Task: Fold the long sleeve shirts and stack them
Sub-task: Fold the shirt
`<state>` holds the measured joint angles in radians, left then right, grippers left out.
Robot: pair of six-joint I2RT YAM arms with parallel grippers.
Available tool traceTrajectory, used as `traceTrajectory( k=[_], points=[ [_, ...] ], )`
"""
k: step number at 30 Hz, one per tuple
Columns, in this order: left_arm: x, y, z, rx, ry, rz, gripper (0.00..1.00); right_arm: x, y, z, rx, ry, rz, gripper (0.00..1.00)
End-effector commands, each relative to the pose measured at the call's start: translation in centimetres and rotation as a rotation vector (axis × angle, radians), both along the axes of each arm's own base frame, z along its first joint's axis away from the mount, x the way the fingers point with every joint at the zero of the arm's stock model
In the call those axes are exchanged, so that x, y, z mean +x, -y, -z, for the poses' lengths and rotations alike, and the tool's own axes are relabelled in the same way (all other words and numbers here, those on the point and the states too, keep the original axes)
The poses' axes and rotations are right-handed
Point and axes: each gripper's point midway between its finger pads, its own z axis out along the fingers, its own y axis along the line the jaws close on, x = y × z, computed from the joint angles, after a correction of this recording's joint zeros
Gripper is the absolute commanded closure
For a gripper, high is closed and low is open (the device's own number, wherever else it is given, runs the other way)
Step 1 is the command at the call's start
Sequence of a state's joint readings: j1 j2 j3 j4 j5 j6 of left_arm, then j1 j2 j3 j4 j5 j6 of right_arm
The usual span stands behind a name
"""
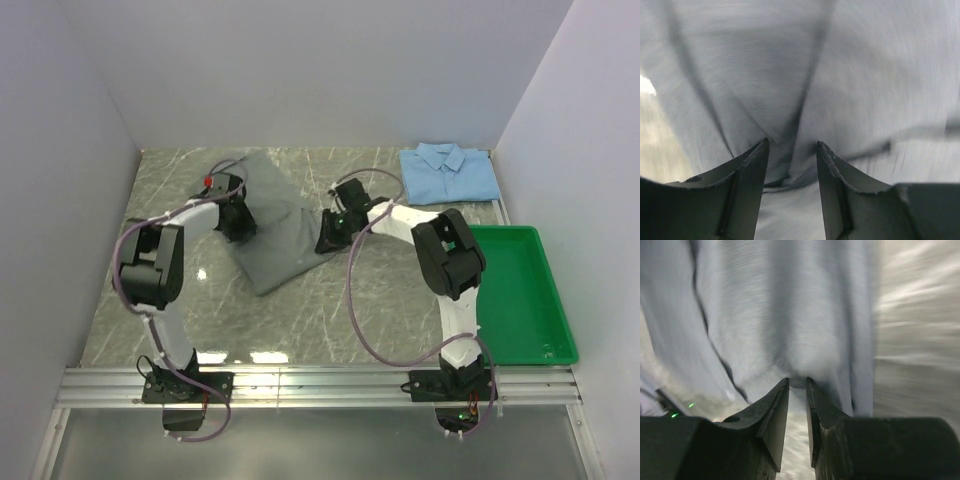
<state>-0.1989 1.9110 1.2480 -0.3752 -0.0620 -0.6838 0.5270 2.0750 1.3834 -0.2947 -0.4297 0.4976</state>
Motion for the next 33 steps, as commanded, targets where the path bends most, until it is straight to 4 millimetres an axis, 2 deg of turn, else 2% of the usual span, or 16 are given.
traceTrajectory(
  k=[1, 2, 4, 5, 7, 9, 11, 12, 13, 14, 16, 18, 20, 24, 27, 33],
  points=[
    [-9.4, 2.5, 2.2, -0.165, -0.239, 0.006, 0.48, 2.7, 6.9, 0.6, -0.213, 0.052, 0.063, 0.71],
    [-11.8, 3.6, 1.5, -0.188, -0.233, 0.023, 0.48, 4.3, 8.2, -0.1, -0.229, 0.081, 0.087, 0.71],
    [-13.6, 6.0, 0.4, -0.256, -0.219, 0.075, 0.44, 5.9, 8.9, -1.0, -0.229, 0.113, 0.104, 0.71],
    [-15.0, 7.5, -0.5, -0.293, -0.208, 0.104, 0.41, 7.6, 9.2, -2.0, -0.22, 0.147, 0.119, 0.7],
    [-15.3, 9.0, -2.0, -0.341, -0.163, 0.136, 0.32, 8.9, 9.2, -2.9, -0.211, 0.173, 0.127, 0.7],
    [-14.8, 9.0, -4.3, -0.335, -0.079, 0.128, 0.28, 9.9, 9.0, -4.9, -0.188, 0.209, 0.135, 0.69],
    [-13.9, 8.2, -7.1, -0.298, 0.006, 0.112, 0.23, 9.6, 8.8, -7.1, -0.148, 0.26, 0.145, 0.67],
    [-13.0, 7.0, -7.7, -0.239, 0.053, 0.076, 0.23, 9.0, 8.3, -7.9, -0.113, 0.27, 0.133, 0.65],
    [-12.6, 6.5, -8.6, -0.218, 0.088, 0.063, 0.22, 8.4, 8.2, -8.5, -0.096, 0.28, 0.131, 0.59],
    [-12.1, 5.9, -10.0, -0.195, 0.133, 0.053, 0.21, 7.2, 8.0, -9.2, -0.072, 0.286, 0.132, 0.57],
    [-11.1, 4.4, -10.9, -0.129, 0.188, 0.005, 0.22, 5.1, 6.9, -9.6, -0.033, 0.275, 0.099, 0.52],
    [-10.7, 3.4, -10.8, -0.103, 0.192, -0.018, 0.23, 2.6, 6.6, -9.0, -0.029, 0.246, 0.089, 0.5],
    [-10.5, 2.8, -9.8, -0.096, 0.164, -0.029, 0.23, -0.3, 5.4, -7.9, -0.02, 0.201, 0.053, 0.49],
    [-10.9, 3.2, -7.6, -0.119, 0.113, -0.021, 0.24, -3.9, 3.9, -5.6, -0.011, 0.128, 0.008, 0.48],
    [-11.2, 3.0, -5.6, -0.116, 0.072, -0.041, 0.24, -4.6, 3.4, -4.1, 0.004, 0.09, -0.002, 0.48],
    [-10.6, 2.1, -2.3, -0.105, 0.007, -0.083, 0.26, -2.7, 4.5, -1.2, -0.107, 0.078, -0.003, 0.49]
  ],
)
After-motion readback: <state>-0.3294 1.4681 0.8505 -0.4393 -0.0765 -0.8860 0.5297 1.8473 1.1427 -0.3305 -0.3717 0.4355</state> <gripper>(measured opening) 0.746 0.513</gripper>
